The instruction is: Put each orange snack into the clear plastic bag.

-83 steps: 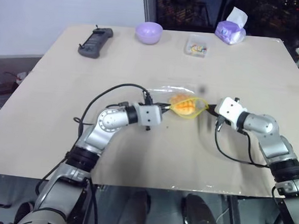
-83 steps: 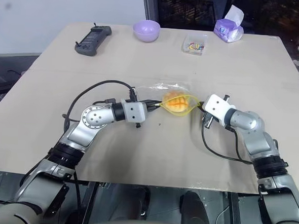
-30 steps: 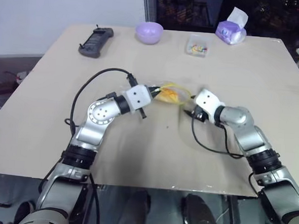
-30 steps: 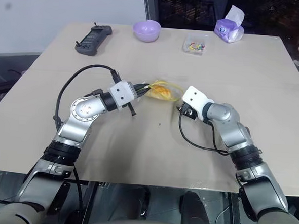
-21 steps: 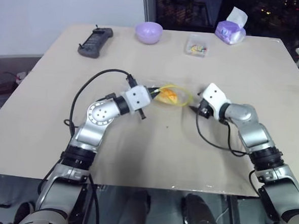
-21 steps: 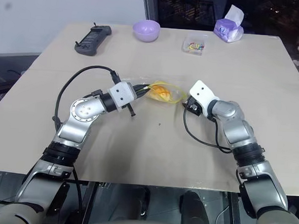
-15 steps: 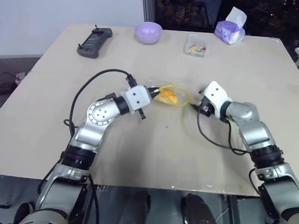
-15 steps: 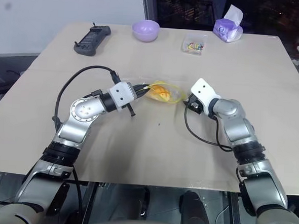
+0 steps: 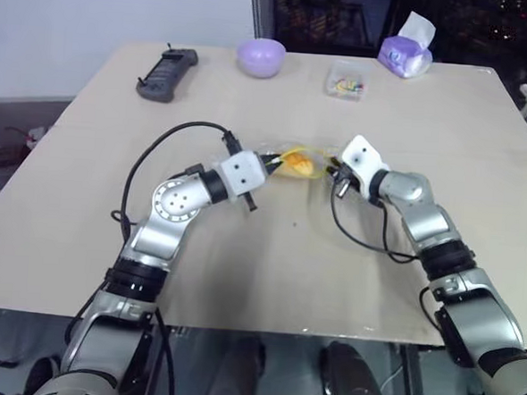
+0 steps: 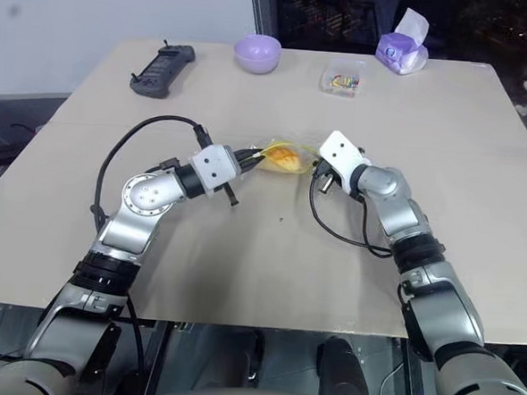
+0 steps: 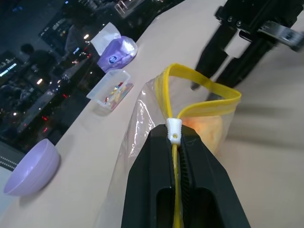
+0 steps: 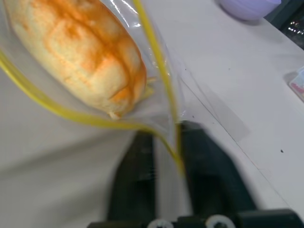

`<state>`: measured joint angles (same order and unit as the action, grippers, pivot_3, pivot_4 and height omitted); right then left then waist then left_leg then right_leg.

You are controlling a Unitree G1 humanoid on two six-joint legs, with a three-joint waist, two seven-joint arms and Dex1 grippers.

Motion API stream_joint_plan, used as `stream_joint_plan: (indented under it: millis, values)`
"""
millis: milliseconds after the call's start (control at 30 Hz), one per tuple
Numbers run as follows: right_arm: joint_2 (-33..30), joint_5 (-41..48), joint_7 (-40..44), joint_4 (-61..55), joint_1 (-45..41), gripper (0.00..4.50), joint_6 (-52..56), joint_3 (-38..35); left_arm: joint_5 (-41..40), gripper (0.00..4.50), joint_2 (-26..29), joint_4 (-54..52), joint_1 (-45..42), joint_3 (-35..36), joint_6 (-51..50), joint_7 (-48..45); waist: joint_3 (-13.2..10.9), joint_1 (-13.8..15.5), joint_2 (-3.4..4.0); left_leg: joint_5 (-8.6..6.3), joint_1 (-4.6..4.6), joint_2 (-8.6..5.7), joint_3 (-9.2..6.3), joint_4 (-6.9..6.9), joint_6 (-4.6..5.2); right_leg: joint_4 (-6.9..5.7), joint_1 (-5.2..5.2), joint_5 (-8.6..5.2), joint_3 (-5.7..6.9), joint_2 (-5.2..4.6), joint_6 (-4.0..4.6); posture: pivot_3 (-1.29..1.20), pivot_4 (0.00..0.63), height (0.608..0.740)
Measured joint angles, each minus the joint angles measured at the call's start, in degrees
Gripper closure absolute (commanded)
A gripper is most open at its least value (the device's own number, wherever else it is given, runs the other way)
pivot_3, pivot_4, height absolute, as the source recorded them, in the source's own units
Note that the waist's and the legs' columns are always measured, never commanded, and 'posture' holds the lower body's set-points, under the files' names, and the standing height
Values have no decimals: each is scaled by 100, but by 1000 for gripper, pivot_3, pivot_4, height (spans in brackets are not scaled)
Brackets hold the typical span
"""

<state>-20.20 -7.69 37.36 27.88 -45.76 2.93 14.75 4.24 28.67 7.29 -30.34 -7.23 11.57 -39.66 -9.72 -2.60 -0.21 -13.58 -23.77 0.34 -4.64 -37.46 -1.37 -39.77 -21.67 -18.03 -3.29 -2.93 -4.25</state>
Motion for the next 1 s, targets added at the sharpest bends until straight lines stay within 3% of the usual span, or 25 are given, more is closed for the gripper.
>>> stream_joint_plan:
  millis: [433, 733, 1000]
  values:
    - [-268, 105, 103, -211, 3, 4458, -50, -230, 8, 4500, 1, 32, -22, 25, 14, 155, 0, 18, 0, 0, -2, 0, 0, 0, 1, 1, 0, 0, 0, -1, 0, 0, 150, 740]
    - [-1070, 1073, 691, -2010, -355, 4458, 924, -1066, -198, 4500, -142, 148, -593, 210, 223, 388, -1, 8, 1, -1, -2, 0, 0, 1, 2, 3, 0, 0, 1, -2, 0, 0, 150, 740]
    - [-1261, 1066, 696, -2411, -162, 4458, 1300, -1066, -158, 4500, -206, 352, -656, 128, 445, 422, -1, 14, 0, -1, -4, -2, 2, 1, 2, 3, 0, 0, -1, -3, 0, 0, 150, 740]
